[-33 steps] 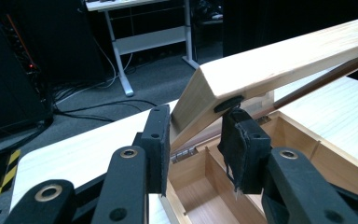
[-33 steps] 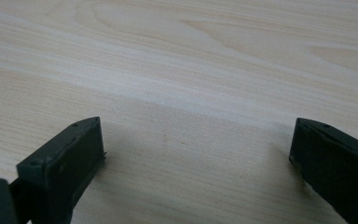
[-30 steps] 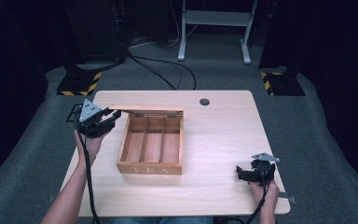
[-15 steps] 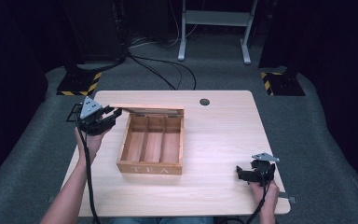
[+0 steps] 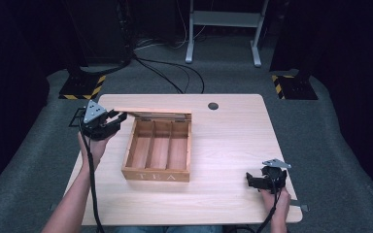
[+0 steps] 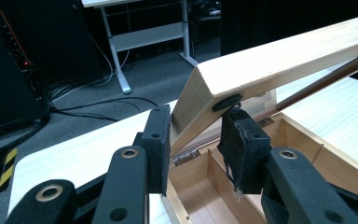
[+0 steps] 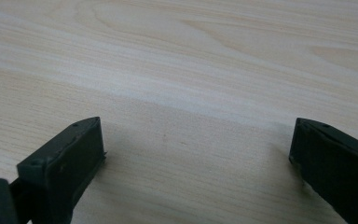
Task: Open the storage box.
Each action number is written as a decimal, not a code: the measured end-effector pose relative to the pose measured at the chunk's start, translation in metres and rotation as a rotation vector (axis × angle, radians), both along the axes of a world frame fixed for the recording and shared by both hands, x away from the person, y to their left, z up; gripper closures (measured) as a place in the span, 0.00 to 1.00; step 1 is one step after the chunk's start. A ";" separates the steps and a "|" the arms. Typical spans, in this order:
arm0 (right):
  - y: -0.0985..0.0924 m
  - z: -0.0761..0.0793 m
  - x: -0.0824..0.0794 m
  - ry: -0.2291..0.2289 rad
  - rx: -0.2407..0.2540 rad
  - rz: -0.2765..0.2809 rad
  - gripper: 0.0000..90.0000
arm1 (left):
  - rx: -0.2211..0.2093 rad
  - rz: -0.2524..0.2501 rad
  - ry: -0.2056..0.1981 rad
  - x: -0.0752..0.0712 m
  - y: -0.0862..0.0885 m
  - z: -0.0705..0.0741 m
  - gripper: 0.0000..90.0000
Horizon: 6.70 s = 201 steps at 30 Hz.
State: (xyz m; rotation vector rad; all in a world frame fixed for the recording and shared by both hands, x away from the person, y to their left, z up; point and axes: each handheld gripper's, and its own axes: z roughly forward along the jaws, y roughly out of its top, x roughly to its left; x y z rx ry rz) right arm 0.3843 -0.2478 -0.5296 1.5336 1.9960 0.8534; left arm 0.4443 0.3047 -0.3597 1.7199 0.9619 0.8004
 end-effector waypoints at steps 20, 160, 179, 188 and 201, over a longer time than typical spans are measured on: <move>0.000 0.000 0.000 0.000 0.001 -0.001 0.03 | 0.001 -0.001 0.003 0.001 0.000 0.001 0.70; 0.000 0.000 0.000 0.000 0.000 0.001 0.03 | 0.002 -0.028 0.014 -0.007 0.003 -0.004 0.69; 0.000 0.000 0.000 -0.001 0.000 0.001 0.03 | -0.044 -0.053 0.025 -0.029 0.009 -0.034 0.54; 0.000 0.000 0.000 -0.003 0.000 0.002 0.03 | -0.072 -0.067 0.066 -0.032 0.014 -0.051 0.41; 0.000 0.000 0.000 -0.002 0.000 0.001 0.03 | -0.075 -0.086 0.113 -0.037 0.017 -0.075 0.31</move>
